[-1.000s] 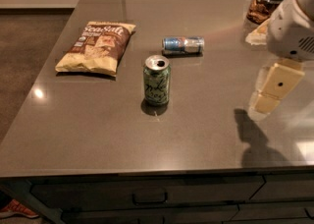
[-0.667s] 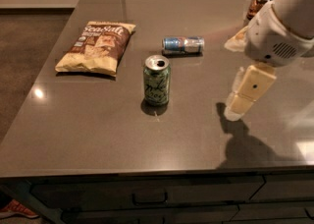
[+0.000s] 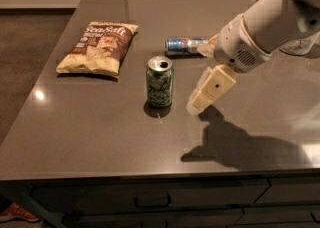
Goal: Move green can near brown chip bag
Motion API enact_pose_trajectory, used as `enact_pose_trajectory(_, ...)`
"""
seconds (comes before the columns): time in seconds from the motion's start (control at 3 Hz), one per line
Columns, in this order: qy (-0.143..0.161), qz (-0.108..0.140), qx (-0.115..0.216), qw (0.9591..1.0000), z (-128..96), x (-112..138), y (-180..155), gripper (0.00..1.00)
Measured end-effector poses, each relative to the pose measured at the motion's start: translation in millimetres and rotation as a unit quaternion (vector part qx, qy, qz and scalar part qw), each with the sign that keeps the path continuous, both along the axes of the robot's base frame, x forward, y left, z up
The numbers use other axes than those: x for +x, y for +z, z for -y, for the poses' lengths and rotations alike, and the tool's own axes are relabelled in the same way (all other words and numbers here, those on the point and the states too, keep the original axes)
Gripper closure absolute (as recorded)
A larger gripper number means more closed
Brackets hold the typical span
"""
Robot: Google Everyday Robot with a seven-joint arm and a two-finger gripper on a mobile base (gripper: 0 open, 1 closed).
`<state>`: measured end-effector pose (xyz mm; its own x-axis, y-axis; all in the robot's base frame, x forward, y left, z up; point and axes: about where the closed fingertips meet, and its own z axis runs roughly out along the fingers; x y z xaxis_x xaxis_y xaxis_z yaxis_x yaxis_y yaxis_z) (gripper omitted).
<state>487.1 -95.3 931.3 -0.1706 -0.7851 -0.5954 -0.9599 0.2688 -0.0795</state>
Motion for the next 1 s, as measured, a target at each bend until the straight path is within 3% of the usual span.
enact_pose_trajectory(0.33, -0.012, 0.004, 0.05, 0.9987, -27, 17, 2, 0.0)
enact_pose_trajectory(1.0, -0.023, -0.01, 0.099, 0.9948, -78, 33, -12, 0.0)
